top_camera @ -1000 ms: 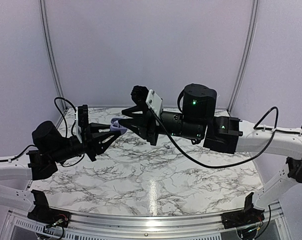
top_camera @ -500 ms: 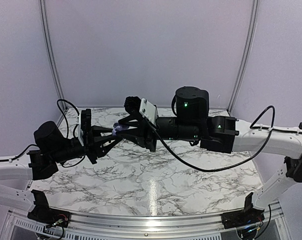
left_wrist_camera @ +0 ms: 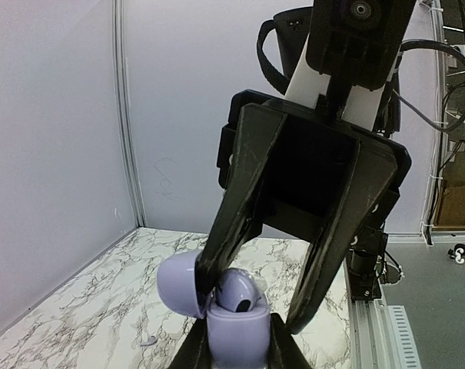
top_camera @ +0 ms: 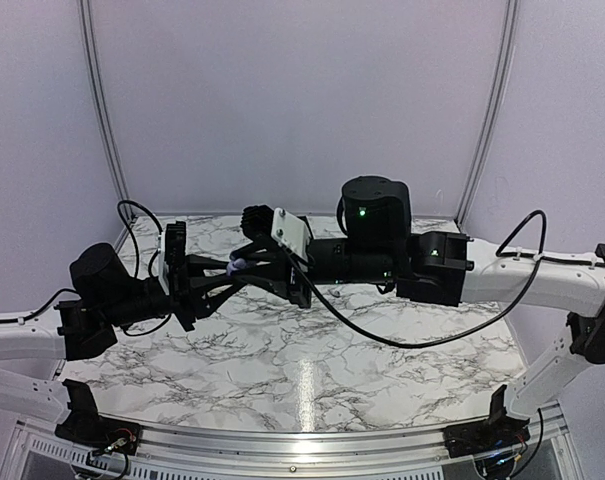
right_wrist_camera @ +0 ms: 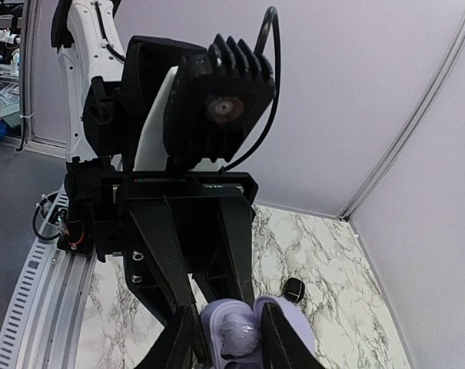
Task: Insert the wireless bluetooth earbuds into the charging case
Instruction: Adjust the left earbud in the left side groove of the charging case, then pick up the right earbud from the center of the board.
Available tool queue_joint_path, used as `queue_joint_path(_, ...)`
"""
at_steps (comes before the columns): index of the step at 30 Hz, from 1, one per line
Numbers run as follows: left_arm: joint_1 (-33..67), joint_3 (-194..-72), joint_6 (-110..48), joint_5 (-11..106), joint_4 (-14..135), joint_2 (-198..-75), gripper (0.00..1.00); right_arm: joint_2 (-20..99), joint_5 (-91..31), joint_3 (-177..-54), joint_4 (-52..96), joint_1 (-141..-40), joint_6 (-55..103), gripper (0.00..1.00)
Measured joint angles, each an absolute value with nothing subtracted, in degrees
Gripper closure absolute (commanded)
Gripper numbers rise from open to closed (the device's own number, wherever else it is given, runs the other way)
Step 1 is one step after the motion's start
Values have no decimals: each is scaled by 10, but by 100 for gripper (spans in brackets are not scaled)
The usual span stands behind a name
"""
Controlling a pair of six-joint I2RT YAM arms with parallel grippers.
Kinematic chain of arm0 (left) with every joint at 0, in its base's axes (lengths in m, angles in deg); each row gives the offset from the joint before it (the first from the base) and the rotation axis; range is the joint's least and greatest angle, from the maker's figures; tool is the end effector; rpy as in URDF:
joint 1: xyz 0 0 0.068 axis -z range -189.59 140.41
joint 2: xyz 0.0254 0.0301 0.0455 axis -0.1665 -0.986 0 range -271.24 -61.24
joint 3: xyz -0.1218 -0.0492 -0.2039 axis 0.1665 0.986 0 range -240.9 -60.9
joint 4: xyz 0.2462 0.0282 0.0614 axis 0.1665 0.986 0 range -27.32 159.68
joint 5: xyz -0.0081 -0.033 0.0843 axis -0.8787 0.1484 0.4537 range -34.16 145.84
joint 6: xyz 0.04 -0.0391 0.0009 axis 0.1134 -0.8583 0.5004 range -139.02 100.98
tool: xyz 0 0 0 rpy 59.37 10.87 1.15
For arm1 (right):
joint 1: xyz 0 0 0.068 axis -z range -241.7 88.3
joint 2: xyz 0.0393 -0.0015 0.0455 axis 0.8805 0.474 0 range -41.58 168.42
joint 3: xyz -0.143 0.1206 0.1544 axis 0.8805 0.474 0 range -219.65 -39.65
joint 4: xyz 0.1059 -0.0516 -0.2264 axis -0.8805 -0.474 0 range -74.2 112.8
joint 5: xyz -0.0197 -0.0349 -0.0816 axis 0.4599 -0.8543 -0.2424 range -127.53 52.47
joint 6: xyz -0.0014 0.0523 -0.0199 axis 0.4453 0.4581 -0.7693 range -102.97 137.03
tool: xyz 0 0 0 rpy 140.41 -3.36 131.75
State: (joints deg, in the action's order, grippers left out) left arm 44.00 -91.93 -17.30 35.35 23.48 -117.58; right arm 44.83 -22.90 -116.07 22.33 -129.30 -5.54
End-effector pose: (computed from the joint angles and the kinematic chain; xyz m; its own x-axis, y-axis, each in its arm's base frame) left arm 0.1312 -0.2005 0.2857 0.1711 -0.1847 -0.9678 0.9509 0.2882 0.1131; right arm 0.1282 0.3366 0.3432 0.3158 -0.2083 -0.9257 -0.9400 0.0639 -0.3351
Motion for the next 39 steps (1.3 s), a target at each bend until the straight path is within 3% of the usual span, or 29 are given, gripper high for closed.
queue_joint_path(5, 440, -919, -173, 354, 236, -1176, 100, 454, -231, -1167, 217, -1295, -63, 59)
queue_joint_path(19, 440, -919, -176, 354, 236, -1178, 100, 409, -215, -1167, 244, -1274, -39, 54)
queue_joint_path(26, 440, -919, -178, 360, 236, -1178, 100, 360, -213, -1143, 245, -1147, 38, 57)
queue_joint_path(32, 440, -919, -181, 365, 236, -1178, 100, 423, -226, -1139, 146, -1004, 96, 59)
queue_joint_path(39, 440, -919, -182, 370, 236, -1178, 100, 497, -248, -1051, 118, -978, 100, 59)
